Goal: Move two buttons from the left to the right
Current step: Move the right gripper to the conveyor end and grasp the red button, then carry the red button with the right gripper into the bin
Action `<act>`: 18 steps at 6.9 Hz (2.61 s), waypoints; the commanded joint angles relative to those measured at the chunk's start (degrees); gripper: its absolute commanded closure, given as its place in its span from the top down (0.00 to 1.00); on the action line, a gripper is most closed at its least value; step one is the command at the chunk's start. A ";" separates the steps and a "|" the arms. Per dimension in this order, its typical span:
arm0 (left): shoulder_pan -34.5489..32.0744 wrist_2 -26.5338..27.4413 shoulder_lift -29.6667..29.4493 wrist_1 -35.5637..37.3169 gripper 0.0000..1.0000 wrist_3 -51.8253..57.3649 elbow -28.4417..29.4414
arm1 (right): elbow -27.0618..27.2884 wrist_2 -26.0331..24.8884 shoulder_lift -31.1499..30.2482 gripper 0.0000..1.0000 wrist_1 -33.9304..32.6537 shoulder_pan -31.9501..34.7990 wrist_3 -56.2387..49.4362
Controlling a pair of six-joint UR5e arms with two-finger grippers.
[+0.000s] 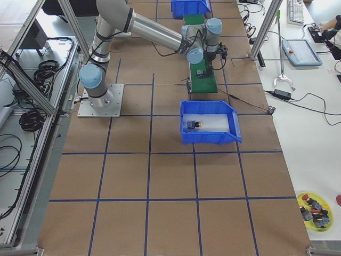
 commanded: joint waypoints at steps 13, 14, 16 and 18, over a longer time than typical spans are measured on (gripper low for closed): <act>0.00 0.00 0.03 0.00 1.00 -0.02 0.03 | -20.46 -2.27 1.45 0.04 22.74 -28.30 -30.87; 0.00 0.00 0.03 0.00 1.00 -0.02 0.03 | -20.45 -2.19 3.92 0.05 20.82 -28.40 -31.23; 0.00 0.00 -0.06 0.00 1.00 -0.11 0.03 | -18.88 -2.28 5.61 0.05 19.05 -28.66 -32.37; 0.00 0.00 -0.06 0.00 1.00 -0.11 0.03 | -15.72 -2.45 7.54 0.05 13.79 -28.66 -32.46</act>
